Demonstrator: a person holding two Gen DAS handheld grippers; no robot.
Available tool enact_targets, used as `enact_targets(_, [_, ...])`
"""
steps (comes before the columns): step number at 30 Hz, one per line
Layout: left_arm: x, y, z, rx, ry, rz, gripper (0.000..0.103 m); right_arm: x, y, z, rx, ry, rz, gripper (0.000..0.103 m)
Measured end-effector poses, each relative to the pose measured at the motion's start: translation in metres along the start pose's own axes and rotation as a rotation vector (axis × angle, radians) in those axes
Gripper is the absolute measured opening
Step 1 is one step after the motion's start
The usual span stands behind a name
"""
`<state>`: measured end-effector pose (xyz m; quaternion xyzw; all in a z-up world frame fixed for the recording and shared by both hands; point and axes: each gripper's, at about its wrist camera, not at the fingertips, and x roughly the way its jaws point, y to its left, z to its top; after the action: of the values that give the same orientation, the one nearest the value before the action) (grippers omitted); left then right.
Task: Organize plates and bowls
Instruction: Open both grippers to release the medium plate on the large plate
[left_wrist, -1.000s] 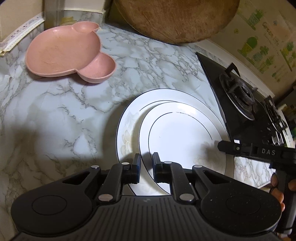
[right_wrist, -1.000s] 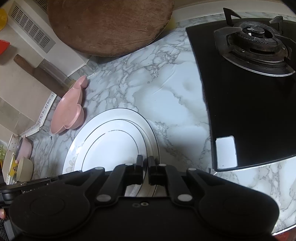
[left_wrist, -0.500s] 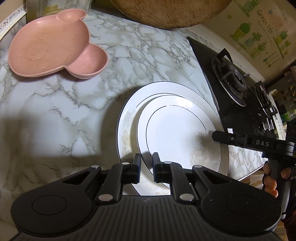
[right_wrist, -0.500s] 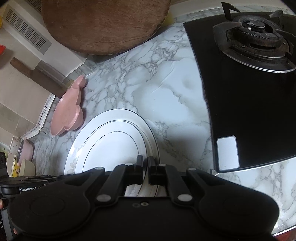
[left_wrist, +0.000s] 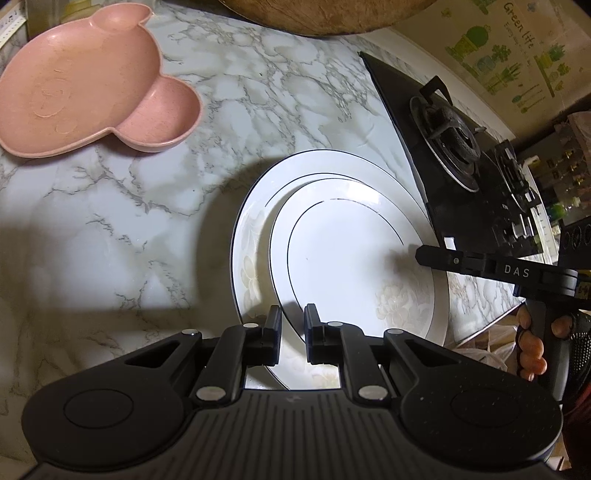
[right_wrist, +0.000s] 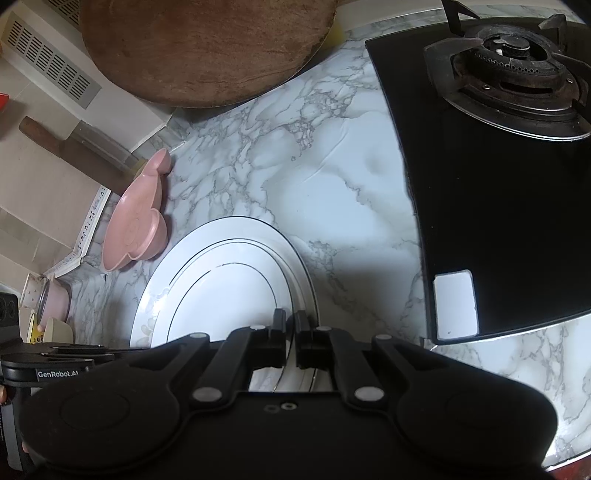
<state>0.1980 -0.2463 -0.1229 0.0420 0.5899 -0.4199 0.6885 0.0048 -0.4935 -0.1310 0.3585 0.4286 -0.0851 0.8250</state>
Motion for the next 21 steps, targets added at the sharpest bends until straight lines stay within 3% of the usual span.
enact_targets(13, [-0.004,-0.005,0.001,0.058,0.019,0.016,0.012,0.000,-0.002,0.002,-0.002,0.009,0.009,0.005])
enact_targets(21, [-0.016,-0.011,-0.010,0.082,-0.041,0.056,0.012,0.001,0.010,0.003,-0.086,0.006,-0.037,0.009])
